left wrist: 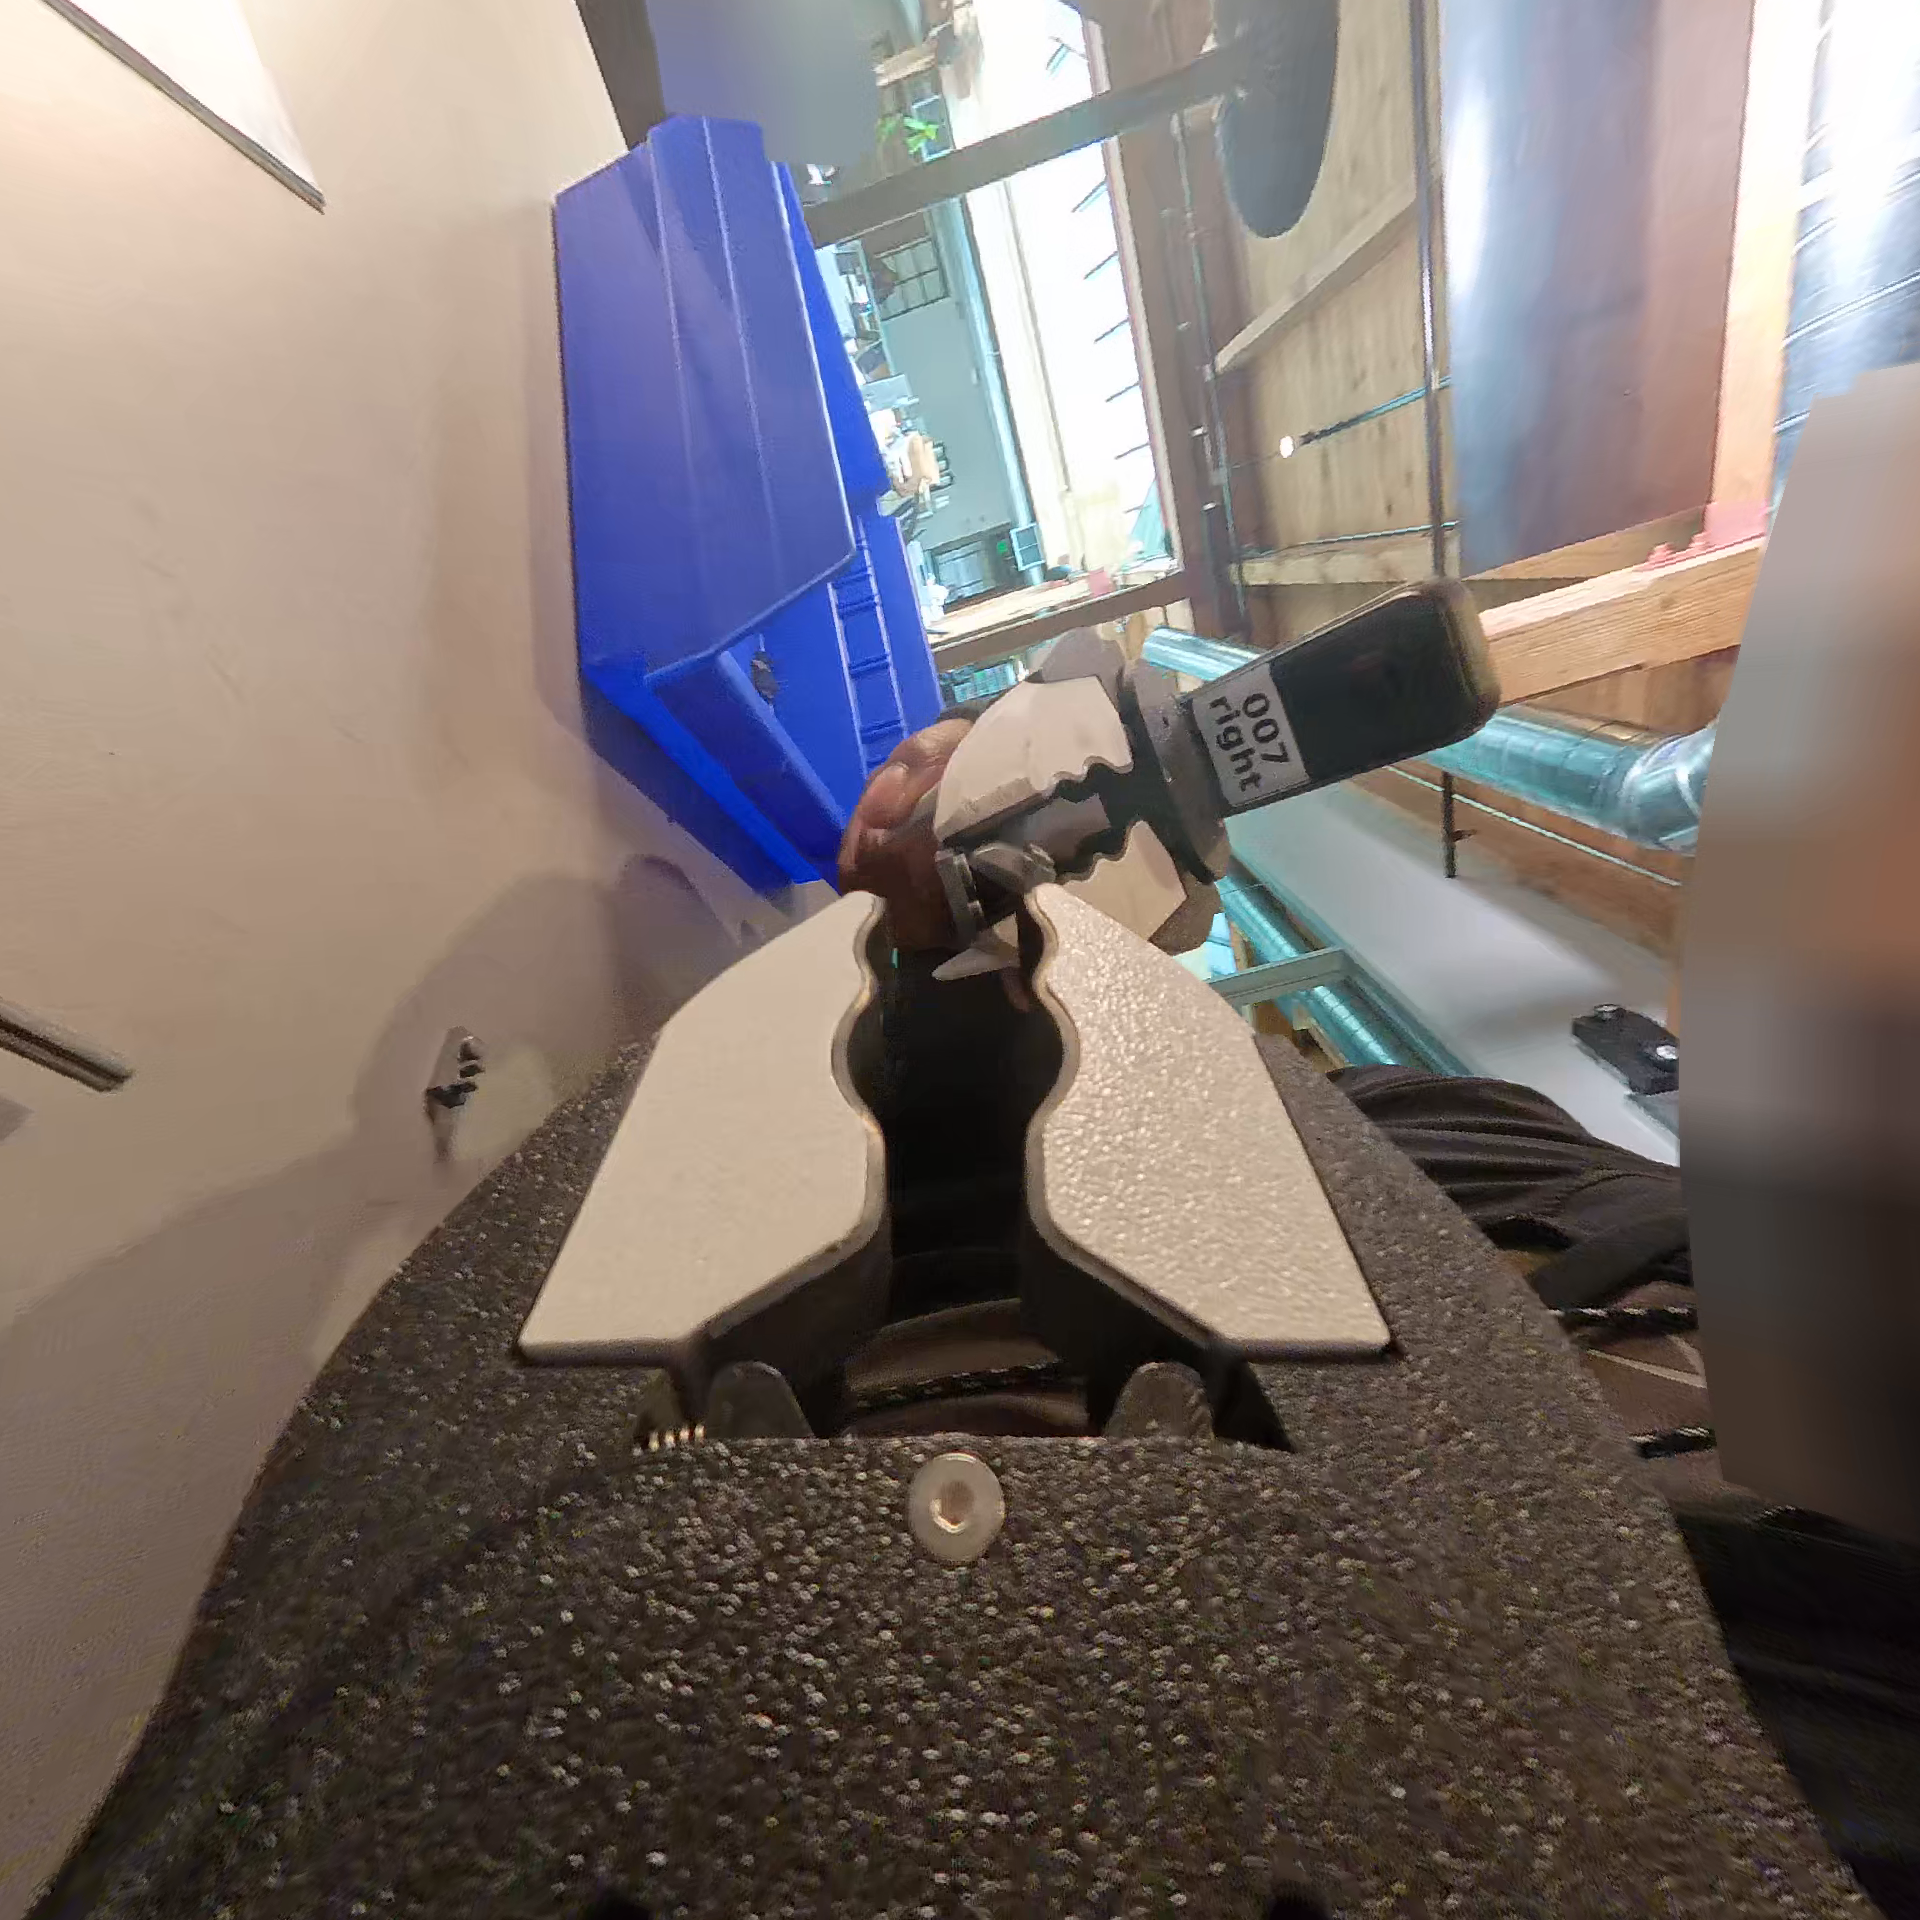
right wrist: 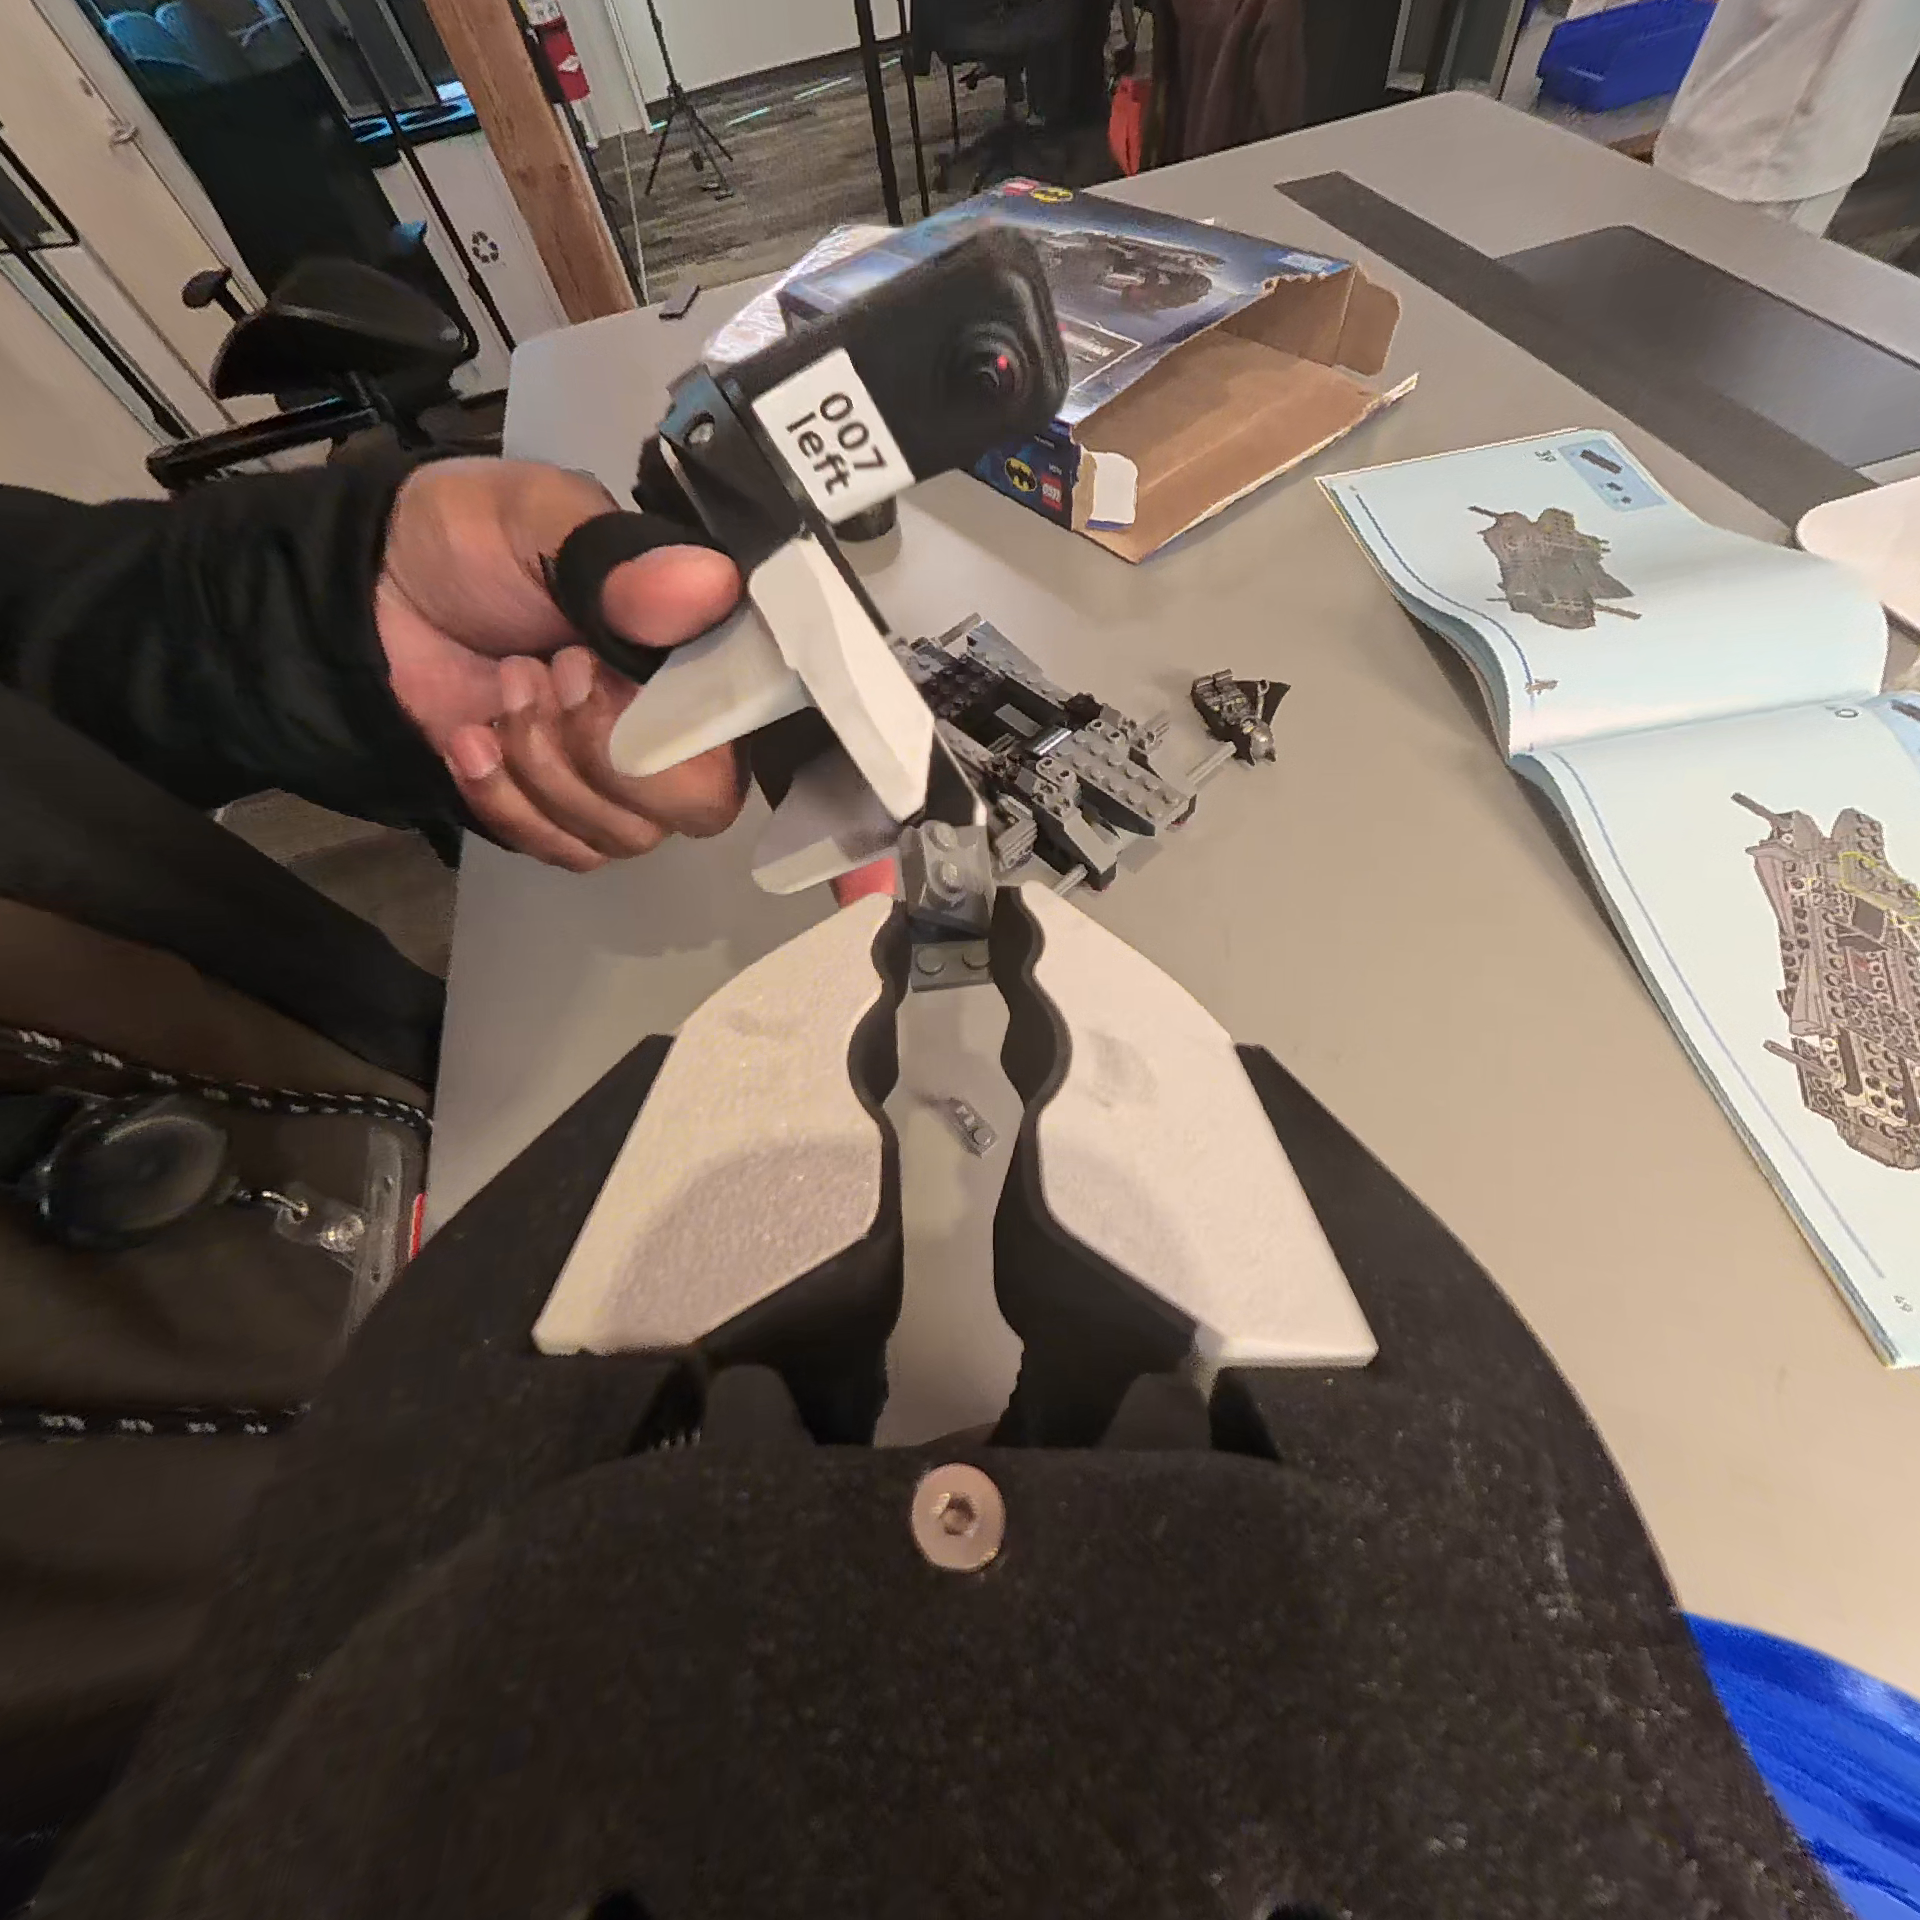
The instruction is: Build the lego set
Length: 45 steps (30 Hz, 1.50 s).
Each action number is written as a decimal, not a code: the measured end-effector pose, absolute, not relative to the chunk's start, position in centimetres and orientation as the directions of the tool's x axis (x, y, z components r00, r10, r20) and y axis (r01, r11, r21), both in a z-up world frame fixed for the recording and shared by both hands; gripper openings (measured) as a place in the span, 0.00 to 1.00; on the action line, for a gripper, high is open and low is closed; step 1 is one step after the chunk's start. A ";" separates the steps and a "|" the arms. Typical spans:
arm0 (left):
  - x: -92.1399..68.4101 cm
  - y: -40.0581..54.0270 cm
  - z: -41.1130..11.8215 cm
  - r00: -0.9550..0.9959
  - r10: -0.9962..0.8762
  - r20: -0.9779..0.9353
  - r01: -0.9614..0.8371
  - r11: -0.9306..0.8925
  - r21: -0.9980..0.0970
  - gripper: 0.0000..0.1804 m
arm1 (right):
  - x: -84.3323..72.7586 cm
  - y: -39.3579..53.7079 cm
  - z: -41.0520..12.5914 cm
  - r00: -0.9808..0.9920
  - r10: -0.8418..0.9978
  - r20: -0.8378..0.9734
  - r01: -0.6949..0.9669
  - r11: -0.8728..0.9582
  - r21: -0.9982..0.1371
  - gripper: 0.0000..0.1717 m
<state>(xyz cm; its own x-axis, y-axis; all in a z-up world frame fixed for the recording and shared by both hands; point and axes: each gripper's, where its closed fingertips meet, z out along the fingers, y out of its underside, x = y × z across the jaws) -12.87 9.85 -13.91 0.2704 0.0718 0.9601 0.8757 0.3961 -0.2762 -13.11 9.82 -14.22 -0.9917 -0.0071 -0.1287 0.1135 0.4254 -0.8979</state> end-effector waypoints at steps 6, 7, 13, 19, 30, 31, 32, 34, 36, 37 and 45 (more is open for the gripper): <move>-12.5 10.1 -13.4 0.254 -0.017 0.967 0.884 0.410 -0.225 0.08 | -12.7 9.3 -13.8 -0.988 -0.030 -0.151 0.123 0.433 -0.893 0.09; -12.5 10.1 -13.4 0.248 -0.029 0.968 0.885 0.414 -0.214 0.05 | -12.7 9.2 -13.8 -0.987 -0.031 -0.156 0.127 0.437 -0.890 0.09; -12.6 9.7 -13.3 0.189 -0.122 0.974 0.881 0.460 -0.113 0.03 | -12.8 8.9 -13.9 -0.989 -0.024 -0.149 0.120 0.468 -0.876 0.09; -12.8 9.4 -13.3 0.158 -0.166 0.973 0.870 0.490 -0.057 0.03 | -12.9 8.7 -13.9 -0.990 -0.013 -0.141 0.118 0.477 -0.871 0.09; -13.1 9.3 -12.7 0.140 -0.208 0.968 0.844 0.536 -0.007 0.03 | -13.2 8.2 -14.4 -0.995 0.023 -0.097 0.096 0.494 -0.864 0.12; -13.1 9.3 -12.8 0.145 -0.191 0.971 0.844 0.536 -0.021 0.03 | -13.3 8.2 -14.4 -0.995 0.028 -0.093 0.095 0.489 -0.867 0.13; -13.2 9.3 -12.8 0.151 -0.176 0.973 0.843 0.537 -0.034 0.03 | -13.4 8.3 -14.2 -0.996 0.031 -0.085 0.090 0.481 -0.872 0.14; -13.2 9.1 -12.7 0.160 -0.164 0.974 0.840 0.540 -0.047 0.03 | -13.4 8.5 -13.6 -0.998 0.012 -0.060 0.059 0.445 -0.894 0.15; -13.3 8.9 -12.7 0.162 -0.156 0.974 0.838 0.543 -0.052 0.03 | -13.3 8.6 -12.9 -0.999 -0.011 -0.047 0.038 0.400 -0.916 0.18; -13.3 8.9 -12.7 0.162 -0.152 0.975 0.837 0.544 -0.054 0.03 | -13.4 8.7 -12.7 -0.999 -0.015 -0.046 0.036 0.385 -0.922 0.19; -13.5 8.9 -12.6 0.161 -0.152 0.975 0.836 0.546 -0.052 0.03 | -14.2 8.9 -13.2 -1.000 0.023 -0.013 0.021 0.387 -0.922 0.24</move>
<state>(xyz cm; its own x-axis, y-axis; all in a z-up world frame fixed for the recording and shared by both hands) -13.53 8.88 -12.63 0.1605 -0.1524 0.9752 0.8359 0.5464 -0.0522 -14.17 8.86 -13.15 -0.9997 0.0229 -0.0127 0.0206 0.3867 -0.9220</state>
